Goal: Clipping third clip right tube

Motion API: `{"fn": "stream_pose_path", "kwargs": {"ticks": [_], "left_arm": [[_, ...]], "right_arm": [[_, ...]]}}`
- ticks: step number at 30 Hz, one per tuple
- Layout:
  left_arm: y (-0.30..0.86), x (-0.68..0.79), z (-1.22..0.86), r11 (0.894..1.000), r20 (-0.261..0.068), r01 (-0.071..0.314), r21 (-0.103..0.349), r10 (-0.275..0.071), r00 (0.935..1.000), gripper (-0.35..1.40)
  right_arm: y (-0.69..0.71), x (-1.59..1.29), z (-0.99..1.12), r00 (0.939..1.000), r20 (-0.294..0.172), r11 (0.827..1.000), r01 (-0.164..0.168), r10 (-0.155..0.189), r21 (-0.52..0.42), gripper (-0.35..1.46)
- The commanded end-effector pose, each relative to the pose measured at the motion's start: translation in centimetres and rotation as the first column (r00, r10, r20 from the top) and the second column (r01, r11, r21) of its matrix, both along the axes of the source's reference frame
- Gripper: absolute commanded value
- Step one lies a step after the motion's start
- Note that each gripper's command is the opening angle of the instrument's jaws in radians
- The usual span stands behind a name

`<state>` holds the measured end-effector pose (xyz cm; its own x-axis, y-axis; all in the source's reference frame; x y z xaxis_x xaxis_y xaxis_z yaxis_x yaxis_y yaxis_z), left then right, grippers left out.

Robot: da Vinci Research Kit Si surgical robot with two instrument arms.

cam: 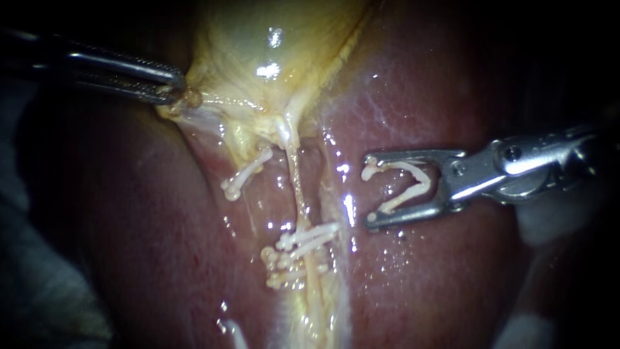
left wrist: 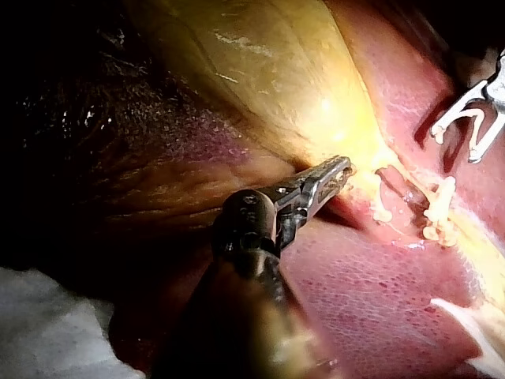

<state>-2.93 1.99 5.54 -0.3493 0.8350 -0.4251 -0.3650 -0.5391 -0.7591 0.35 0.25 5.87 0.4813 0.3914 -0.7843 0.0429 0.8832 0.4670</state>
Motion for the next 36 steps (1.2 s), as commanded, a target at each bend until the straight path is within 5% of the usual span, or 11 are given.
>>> {"fn": "stream_pose_path", "kwargs": {"ticks": [1,10,15,19,27,31,36], "left_arm": [[0.00,-0.01,0.00,1.000,-0.001,0.001,0.000,-0.001,1.0000,-0.35],[-0.01,-0.01,-0.01,1.000,-0.001,0.002,0.000,-0.002,1.0000,-0.35],[-0.02,-0.01,-0.02,1.000,-0.001,0.003,0.000,-0.003,1.0000,-0.35],[-0.02,-0.01,-0.02,1.000,-0.001,0.003,0.000,-0.003,1.0000,-0.35],[-0.02,-0.02,-0.02,1.000,-0.001,0.003,0.000,-0.003,1.0000,-0.35],[-0.02,-0.02,-0.02,1.000,-0.001,0.003,0.000,-0.003,1.0000,-0.35],[-0.02,-0.02,-0.02,1.000,-0.001,0.003,0.000,-0.003,1.0000,-0.35]], "right_arm": [[0.00,0.04,0.02,0.9999,0.005,0.999,-0.009,0.009,0.034,0.50],[0.01,0.36,0.41,0.9984,0.028,0.976,-0.054,0.050,0.213,0.49],[-0.04,0.60,0.69,0.9938,0.053,0.950,-0.109,0.097,0.293,0.49],[-0.07,0.77,0.80,0.9885,0.023,0.919,-0.147,0.149,0.365,0.49],[-0.11,0.98,0.77,0.9789,-0.067,0.864,-0.137,0.193,0.485,0.49],[-0.13,1.00,0.67,0.9670,-0.127,0.828,-0.117,0.221,0.548,0.48],[-0.08,1.00,0.56,0.9536,-0.184,0.804,-0.088,0.238,0.588,0.45]]}}
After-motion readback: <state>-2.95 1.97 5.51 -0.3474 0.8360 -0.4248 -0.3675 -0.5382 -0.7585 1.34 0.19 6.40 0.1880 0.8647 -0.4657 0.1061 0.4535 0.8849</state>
